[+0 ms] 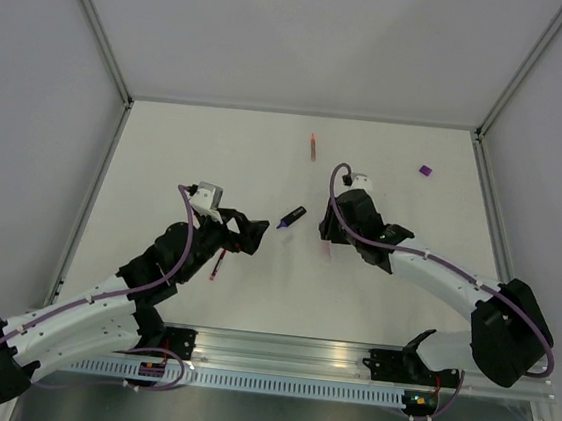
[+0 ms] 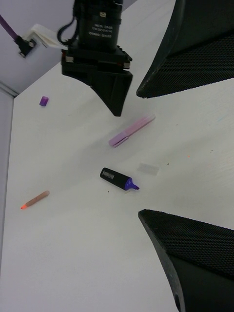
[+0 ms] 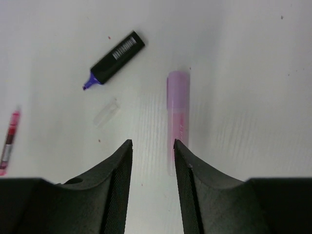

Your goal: Insert the pens into the pen caps

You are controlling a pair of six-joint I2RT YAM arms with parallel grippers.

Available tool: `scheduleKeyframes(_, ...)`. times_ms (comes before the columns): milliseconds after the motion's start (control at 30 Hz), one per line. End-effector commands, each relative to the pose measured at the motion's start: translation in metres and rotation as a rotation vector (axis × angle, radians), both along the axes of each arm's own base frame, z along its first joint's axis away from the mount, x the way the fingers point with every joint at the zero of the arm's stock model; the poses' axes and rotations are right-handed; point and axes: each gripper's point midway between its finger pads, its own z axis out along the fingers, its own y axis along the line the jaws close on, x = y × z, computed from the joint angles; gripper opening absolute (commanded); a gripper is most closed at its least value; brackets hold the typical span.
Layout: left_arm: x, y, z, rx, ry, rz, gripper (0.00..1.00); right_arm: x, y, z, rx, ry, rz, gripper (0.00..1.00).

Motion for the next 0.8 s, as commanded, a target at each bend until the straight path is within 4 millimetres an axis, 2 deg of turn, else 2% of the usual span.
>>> scheduleKeyframes(0,0.001,0.0,0.014,-0.009,-0.054,-0.006,1.0,0.024,0.002,0.055,0.047,-0.107,-0.036,0.44)
scheduleKeyframes(67,0.001,0.001,0.016,-0.01,-0.059,-0.003,1.0,0.033,0.002,0.065,0.049,-0.125,-0.046,0.4)
scheduleKeyframes(167,0.0,0.001,0.016,-0.01,-0.06,-0.006,1.0,0.049,-0.001,0.07,0.037,-0.133,-0.063,0.35)
scheduleKeyframes(233,0.0,0.0,0.016,-0.01,-0.062,-0.01,1.0,0.064,-0.013,0.071,0.025,-0.12,-0.094,0.35)
scheduleKeyframes(267,0.001,-0.001,0.014,-0.006,-0.059,-0.013,1.0,0.077,-0.015,0.077,0.029,-0.129,-0.108,0.36)
scheduleKeyframes(333,0.002,-0.002,0.012,0.004,-0.056,-0.01,1.0,0.098,-0.033,0.084,0.006,-0.148,-0.117,0.42)
scheduleKeyframes(367,0.003,-0.002,0.011,0.005,-0.055,-0.007,1.0,0.11,-0.036,0.091,0.0,-0.163,-0.113,0.5)
scheduleKeyframes(400,0.004,-0.002,0.009,0.014,-0.052,-0.005,1.0,0.121,-0.052,0.094,-0.015,-0.169,-0.135,0.54)
scheduleKeyframes(433,0.004,-0.002,0.011,0.015,-0.055,-0.003,1.0,0.128,-0.062,0.095,-0.029,-0.165,-0.152,0.57)
scheduleKeyframes(467,0.004,-0.002,0.01,0.025,-0.048,-0.005,1.0,0.143,-0.07,0.101,-0.031,-0.17,-0.179,0.59)
scheduleKeyframes(500,0.003,0.0,0.014,0.024,-0.051,-0.004,1.0,0.155,-0.094,0.103,-0.036,-0.161,-0.242,0.6)
scheduleKeyframes(533,0.002,0.001,0.018,0.029,-0.059,-0.007,1.0,0.166,-0.103,0.102,-0.042,-0.14,-0.263,0.61)
scheduleKeyframes(567,0.0,0.003,0.019,0.028,-0.067,-0.008,1.0,0.174,-0.125,0.1,-0.055,-0.127,-0.303,0.62)
scheduleKeyframes(600,-0.002,0.006,0.026,0.007,-0.088,-0.004,1.0,0.177,-0.137,0.096,-0.074,-0.101,-0.32,0.62)
scheduleKeyframes(633,-0.003,0.007,0.022,0.007,-0.092,-0.007,1.0,0.188,-0.146,0.095,-0.09,-0.094,-0.338,0.63)
scheduleKeyframes(700,-0.007,0.004,0.027,-0.02,-0.11,-0.034,1.0,0.197,-0.179,0.088,-0.12,-0.076,-0.384,0.64)
scheduleKeyframes(767,-0.008,0.0,0.026,-0.025,-0.097,-0.053,1.0,0.208,-0.202,0.076,-0.131,-0.06,-0.404,0.65)
